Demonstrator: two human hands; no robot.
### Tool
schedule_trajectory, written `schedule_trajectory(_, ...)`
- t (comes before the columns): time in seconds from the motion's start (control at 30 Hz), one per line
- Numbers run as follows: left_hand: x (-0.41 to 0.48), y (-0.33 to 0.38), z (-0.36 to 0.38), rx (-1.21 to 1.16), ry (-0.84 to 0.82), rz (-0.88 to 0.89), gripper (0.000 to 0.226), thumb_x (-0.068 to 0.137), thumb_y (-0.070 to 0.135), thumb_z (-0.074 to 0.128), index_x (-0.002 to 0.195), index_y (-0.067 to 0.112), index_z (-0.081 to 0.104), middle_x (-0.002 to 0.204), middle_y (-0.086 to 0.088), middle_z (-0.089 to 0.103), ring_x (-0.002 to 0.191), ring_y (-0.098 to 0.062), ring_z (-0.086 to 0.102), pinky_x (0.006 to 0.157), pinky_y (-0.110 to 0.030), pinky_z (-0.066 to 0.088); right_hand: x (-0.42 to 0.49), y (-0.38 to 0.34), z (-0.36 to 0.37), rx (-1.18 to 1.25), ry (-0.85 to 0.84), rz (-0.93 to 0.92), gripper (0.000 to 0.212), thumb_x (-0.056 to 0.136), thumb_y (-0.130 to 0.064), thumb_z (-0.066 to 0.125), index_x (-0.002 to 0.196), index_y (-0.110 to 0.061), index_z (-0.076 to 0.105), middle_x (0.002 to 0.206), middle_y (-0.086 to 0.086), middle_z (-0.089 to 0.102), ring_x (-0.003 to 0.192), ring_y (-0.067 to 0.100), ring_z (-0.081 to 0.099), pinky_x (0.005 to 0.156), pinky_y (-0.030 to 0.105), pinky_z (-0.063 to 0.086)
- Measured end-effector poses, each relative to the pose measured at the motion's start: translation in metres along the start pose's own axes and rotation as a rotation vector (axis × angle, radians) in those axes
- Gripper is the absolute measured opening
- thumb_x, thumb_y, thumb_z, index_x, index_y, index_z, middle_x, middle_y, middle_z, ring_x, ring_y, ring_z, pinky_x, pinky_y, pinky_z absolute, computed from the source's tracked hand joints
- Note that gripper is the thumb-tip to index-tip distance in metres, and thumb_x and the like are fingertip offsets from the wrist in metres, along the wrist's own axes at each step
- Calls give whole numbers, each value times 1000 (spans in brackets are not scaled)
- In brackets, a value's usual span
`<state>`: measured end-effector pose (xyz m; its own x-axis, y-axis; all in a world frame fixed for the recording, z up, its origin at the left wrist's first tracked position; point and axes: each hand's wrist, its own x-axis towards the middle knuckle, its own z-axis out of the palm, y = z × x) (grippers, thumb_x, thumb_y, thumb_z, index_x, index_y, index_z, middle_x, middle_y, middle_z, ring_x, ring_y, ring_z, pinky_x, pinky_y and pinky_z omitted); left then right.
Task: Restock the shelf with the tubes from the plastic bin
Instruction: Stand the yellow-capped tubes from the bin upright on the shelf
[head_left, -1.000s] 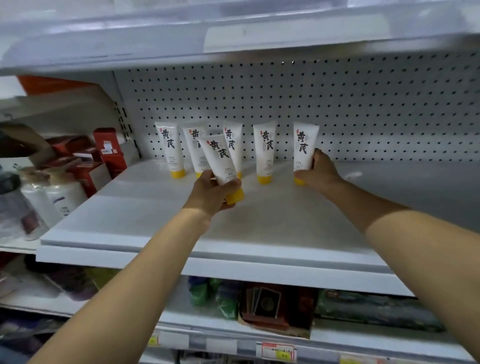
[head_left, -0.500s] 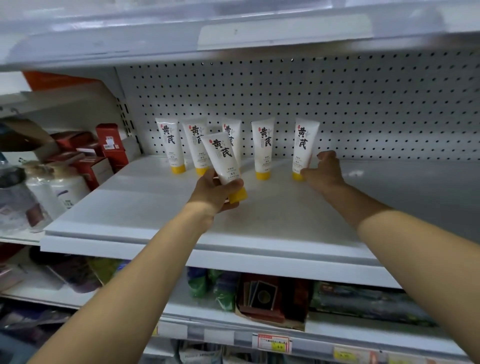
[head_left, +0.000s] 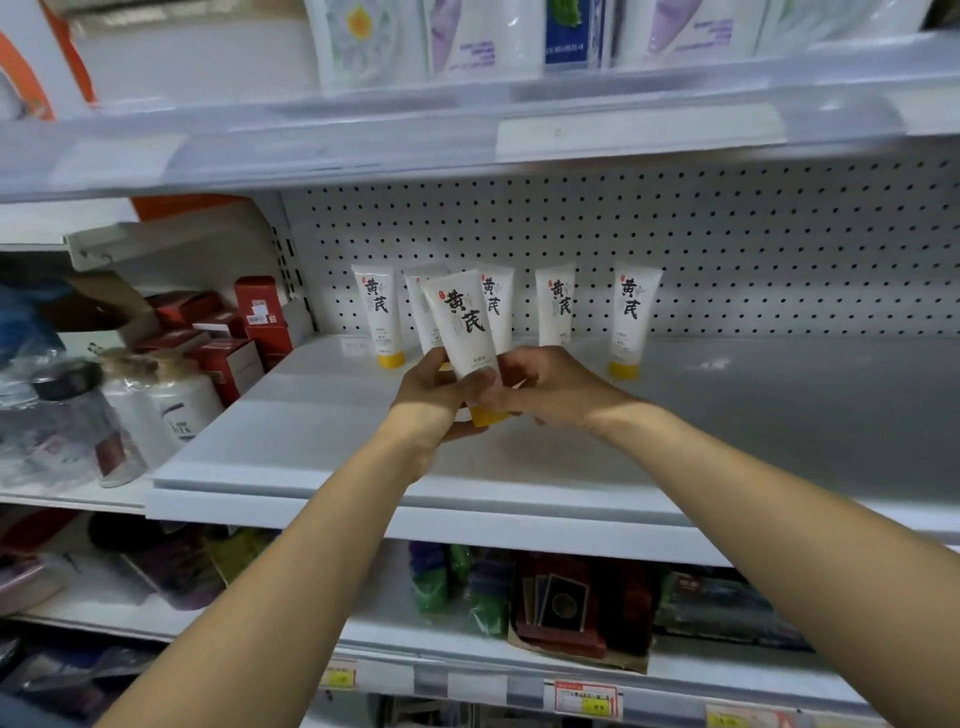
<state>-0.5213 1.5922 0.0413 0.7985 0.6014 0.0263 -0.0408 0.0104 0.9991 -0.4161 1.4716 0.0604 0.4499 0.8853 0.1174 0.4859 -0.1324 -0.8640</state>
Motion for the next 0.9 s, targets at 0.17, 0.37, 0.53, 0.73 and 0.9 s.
schedule_trajectory(0.17, -3, 6, -31, 5, -41, 13, 34, 88, 10, 66, 121, 14, 61, 114, -14, 67, 98, -27, 69, 77, -39, 60, 25, -12, 26, 16, -40, 40, 26, 80, -17, 73, 99, -2, 65, 75, 5, 60, 70, 15, 53, 54, 25, 38)
schedule_trajectory(0.37, 8, 7, -88, 282, 146, 57, 30, 88, 22, 68, 116, 21, 57, 116, -3, 63, 104, -22, 62, 92, -39, 51, 67, -20, 66, 40, 52, 57, 23, 79, -24, 76, 97, -20, 61, 82, -4, 66, 71, 9, 59, 53, 22, 43)
schedule_trajectory(0.53, 11, -3, -146, 531, 305, 115, 33, 88, 22, 67, 120, 19, 58, 110, 3, 60, 88, -12, 58, 65, -17, 44, 116, -18, 101, -68, 223, 98, 52, 72, -33, 79, 115, -16, 56, 108, -1, 65, 93, 14, 64, 64, 29, 54)
schedule_trajectory(0.73, 21, -8, -182, 573, 309, 122, 33, 89, 24, 66, 120, 19, 58, 112, 1, 61, 91, -15, 60, 75, -24, 44, 156, -20, 137, -226, 325, 157, 55, 71, -33, 79, 114, -11, 53, 119, 5, 62, 104, 24, 62, 84, 38, 54)
schedule_trajectory(0.9, 29, -10, -193, 577, 283, 142, 32, 89, 24, 65, 121, 19, 58, 111, 2, 61, 88, -12, 59, 70, -21, 44, 174, -16, 152, -304, 342, 185, 51, 73, -30, 76, 112, -12, 49, 116, 7, 62, 102, 26, 61, 71, 30, 46)
